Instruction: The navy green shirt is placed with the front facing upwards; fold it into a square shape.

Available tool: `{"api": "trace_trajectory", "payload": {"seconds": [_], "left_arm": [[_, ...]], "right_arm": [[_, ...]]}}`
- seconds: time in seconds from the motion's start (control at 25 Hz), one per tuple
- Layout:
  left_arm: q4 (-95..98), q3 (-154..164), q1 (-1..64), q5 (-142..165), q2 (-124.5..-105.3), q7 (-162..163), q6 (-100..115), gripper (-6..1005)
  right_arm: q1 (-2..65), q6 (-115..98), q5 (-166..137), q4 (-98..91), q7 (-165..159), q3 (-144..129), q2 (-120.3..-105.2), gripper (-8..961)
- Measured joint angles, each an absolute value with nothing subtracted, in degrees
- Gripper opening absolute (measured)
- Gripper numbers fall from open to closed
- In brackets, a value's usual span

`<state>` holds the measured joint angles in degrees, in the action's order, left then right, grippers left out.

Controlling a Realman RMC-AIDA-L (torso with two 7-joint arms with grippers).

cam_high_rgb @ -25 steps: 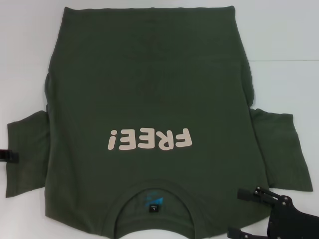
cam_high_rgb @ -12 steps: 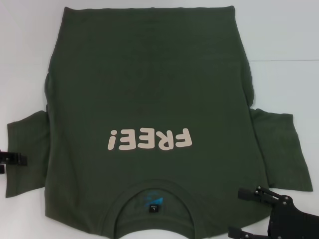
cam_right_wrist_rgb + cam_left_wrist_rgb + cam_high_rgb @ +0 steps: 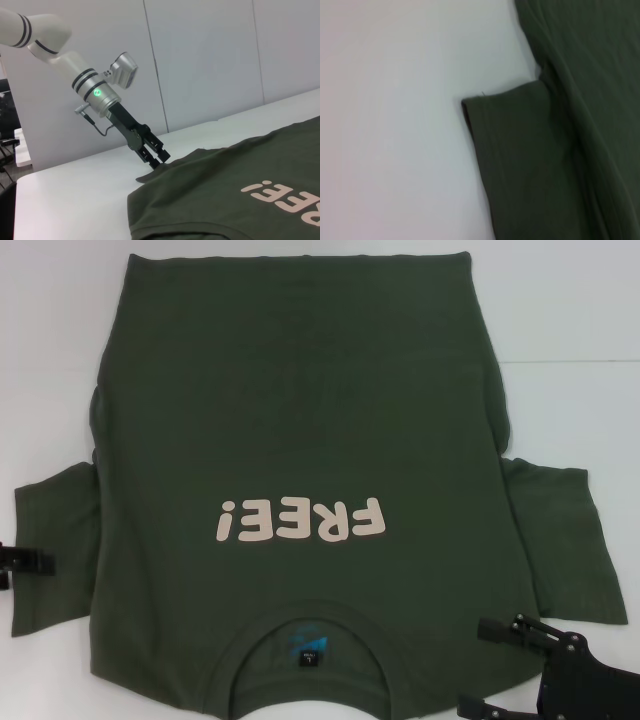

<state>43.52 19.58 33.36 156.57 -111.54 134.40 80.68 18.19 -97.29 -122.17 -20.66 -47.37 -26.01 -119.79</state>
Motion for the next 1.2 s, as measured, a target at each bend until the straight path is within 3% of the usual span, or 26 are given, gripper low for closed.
{"api": "trace_trajectory", "payload": {"seconds": [1.2], "left_arm": [[41.4, 20.1, 33.8, 156.0, -111.50, 135.5, 81.2, 776]], "right_arm": [[18.2, -96.9, -122.2, -20.7, -47.4, -26.0, -119.79, 942]]}}
